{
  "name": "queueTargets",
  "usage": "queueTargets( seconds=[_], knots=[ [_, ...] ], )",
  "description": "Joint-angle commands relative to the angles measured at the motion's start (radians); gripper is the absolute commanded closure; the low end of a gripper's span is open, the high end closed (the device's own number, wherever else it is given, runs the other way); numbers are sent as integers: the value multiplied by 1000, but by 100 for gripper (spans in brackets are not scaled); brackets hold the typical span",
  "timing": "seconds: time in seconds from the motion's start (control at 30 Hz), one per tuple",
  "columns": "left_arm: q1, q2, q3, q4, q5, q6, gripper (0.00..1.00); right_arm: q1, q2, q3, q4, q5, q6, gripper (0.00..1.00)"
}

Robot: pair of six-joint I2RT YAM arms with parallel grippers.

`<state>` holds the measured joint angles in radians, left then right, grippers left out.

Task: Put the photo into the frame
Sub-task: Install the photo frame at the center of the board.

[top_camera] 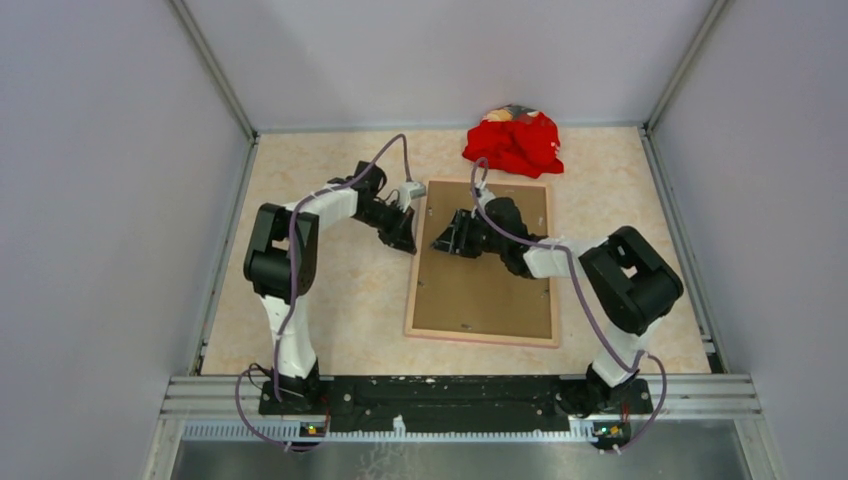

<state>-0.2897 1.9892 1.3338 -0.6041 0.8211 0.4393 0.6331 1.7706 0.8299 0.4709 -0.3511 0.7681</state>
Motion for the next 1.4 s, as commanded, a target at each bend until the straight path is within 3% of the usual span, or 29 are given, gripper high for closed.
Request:
queueTargets(
  seconds=[0.0,0.13,0.3,0.63,0.87,1.37],
  knots=[
    [39,37,121,16,77,-66,88,-78,-21,84,-38,-2,-47,50],
    [50,119,252,8,82,-100,81,-139,52,172,-42,-25,-43,46],
    [52,203,328,10,114,-143,81,-172,180,315,-75,-46,-44,45],
    [53,238,304,23,136,-151,86,-176,365,499,-116,-103,-40,49],
    [57,231,257,50,137,-164,93,-177,439,558,-112,-179,-20,62],
    [58,218,222,74,104,-162,95,-170,495,633,-185,-222,-50,65]
  ],
)
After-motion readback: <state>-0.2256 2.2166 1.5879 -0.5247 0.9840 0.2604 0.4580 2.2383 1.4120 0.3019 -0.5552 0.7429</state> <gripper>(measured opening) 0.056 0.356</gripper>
